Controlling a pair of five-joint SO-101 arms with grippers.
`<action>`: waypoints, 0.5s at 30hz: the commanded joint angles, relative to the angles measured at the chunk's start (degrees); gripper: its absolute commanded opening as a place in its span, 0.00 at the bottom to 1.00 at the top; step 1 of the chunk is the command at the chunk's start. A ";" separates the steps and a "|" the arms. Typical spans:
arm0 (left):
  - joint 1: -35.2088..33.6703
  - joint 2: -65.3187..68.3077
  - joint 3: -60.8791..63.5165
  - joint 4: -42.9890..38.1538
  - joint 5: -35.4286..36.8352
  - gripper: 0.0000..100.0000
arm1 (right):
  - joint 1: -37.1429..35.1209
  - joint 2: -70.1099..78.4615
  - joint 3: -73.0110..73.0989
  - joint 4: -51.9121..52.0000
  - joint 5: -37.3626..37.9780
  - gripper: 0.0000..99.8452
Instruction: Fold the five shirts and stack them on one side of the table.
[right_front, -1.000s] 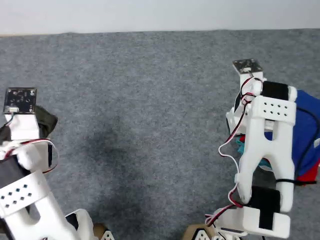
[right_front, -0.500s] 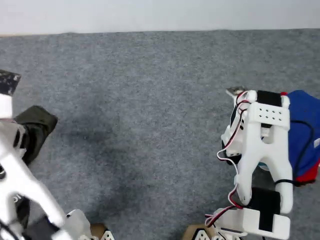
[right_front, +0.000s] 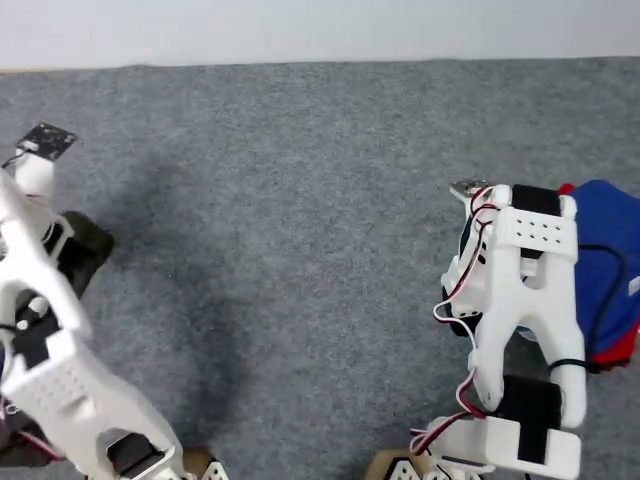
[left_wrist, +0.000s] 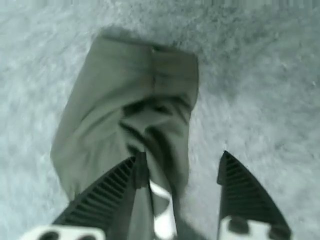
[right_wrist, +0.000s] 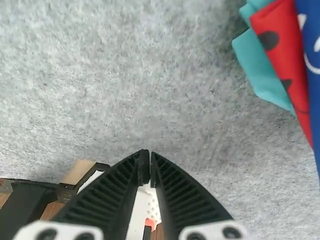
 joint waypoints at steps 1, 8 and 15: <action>1.05 5.36 -7.43 -0.97 -0.70 0.24 | -0.48 -2.42 -0.26 1.71 -0.53 0.01; 1.23 21.63 -22.64 -0.62 -0.44 0.22 | -0.75 -2.07 -0.26 1.19 -0.53 0.01; 1.67 29.36 -37.85 6.51 -0.53 0.01 | -0.57 -2.42 -0.26 1.71 -0.53 0.01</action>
